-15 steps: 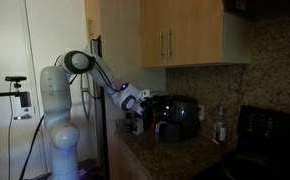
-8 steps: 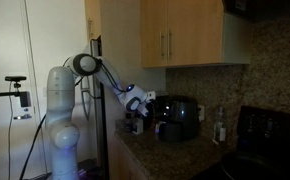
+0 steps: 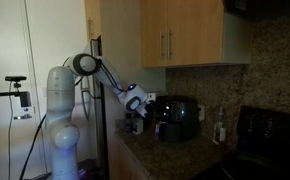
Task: Turn off the air fryer
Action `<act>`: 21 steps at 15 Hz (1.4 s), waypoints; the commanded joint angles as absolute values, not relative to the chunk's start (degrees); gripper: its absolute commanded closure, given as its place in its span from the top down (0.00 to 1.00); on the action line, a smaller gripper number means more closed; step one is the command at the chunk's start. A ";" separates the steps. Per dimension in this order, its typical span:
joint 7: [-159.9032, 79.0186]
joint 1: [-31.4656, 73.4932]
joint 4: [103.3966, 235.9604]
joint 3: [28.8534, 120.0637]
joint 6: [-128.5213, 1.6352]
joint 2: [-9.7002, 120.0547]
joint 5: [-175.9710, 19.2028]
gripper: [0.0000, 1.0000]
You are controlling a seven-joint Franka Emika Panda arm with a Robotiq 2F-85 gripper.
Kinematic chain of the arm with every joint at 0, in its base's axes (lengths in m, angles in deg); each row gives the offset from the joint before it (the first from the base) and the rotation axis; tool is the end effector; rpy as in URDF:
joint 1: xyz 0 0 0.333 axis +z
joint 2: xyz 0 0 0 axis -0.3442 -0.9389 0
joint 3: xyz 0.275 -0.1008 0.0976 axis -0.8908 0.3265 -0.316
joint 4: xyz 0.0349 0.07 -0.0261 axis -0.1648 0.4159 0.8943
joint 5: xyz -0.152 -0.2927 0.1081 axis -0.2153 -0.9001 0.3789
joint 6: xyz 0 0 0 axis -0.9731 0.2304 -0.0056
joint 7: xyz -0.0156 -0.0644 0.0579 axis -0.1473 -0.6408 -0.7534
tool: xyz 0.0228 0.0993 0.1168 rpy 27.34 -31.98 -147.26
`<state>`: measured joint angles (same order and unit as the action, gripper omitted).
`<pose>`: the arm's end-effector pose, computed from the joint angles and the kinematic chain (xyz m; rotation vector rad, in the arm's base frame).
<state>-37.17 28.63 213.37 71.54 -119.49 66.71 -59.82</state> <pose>0.5555 0.0416 0.3872 -2.7329 0.2512 -1.2436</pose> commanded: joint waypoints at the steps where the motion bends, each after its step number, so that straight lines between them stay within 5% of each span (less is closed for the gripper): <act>1: -37.22 28.68 213.38 71.57 -118.64 66.70 -59.78 1.00; 21: -37.33 34.65 202.28 75.65 -127.03 58.54 -58.51 1.00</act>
